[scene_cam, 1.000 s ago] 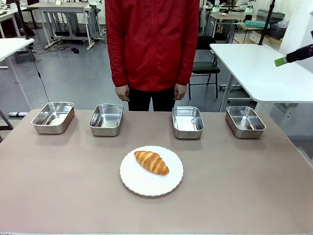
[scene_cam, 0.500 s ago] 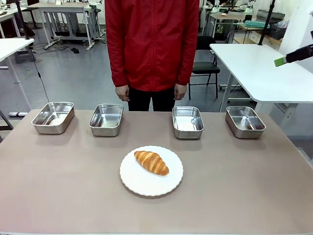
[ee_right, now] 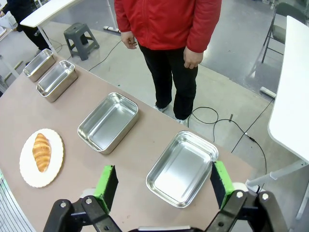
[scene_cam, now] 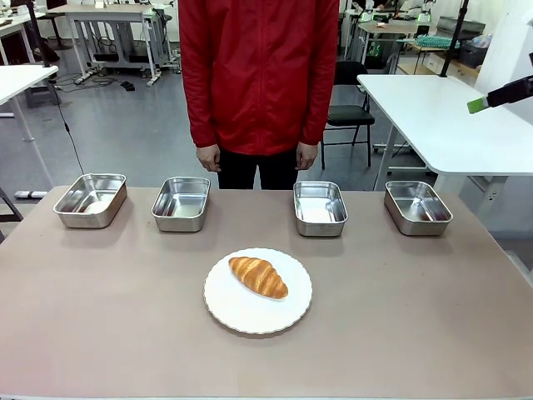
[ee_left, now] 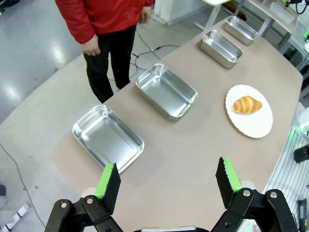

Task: Place the bread in the container.
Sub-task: Place the Butter Roll into the Airtight Container indicated by the human.

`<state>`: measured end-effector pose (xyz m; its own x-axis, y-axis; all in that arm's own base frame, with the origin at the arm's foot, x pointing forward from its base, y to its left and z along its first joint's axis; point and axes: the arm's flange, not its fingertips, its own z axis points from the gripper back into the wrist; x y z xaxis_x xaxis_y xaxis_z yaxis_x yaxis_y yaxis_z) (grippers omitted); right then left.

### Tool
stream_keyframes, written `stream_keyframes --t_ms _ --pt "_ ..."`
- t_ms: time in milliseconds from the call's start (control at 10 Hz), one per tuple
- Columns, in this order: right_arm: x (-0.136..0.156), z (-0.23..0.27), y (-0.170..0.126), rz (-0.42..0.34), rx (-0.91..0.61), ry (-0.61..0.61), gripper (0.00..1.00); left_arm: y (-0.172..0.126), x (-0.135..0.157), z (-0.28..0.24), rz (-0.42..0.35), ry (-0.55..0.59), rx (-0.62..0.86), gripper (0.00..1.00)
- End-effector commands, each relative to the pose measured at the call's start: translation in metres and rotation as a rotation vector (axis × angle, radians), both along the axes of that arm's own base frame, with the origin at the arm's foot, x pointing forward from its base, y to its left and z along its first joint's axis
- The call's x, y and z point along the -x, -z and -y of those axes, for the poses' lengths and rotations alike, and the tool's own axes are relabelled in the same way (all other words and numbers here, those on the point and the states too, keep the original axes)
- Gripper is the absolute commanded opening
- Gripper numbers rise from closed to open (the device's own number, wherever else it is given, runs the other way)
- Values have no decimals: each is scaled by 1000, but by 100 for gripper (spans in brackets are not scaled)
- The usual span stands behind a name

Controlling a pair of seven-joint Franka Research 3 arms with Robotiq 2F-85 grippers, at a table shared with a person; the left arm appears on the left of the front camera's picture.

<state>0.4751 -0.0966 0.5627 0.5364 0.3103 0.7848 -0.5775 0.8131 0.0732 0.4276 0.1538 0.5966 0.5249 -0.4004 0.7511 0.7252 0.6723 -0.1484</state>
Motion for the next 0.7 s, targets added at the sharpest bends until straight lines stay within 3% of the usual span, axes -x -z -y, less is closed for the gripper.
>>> stream_keyframes --t_ms 0,600 --pt "1 1 0 6 -12 -5 100 -1 1 0 10 16 -2 100" --pt "1 1 0 6 -12 -5 100 -1 1 0 10 16 -2 100"
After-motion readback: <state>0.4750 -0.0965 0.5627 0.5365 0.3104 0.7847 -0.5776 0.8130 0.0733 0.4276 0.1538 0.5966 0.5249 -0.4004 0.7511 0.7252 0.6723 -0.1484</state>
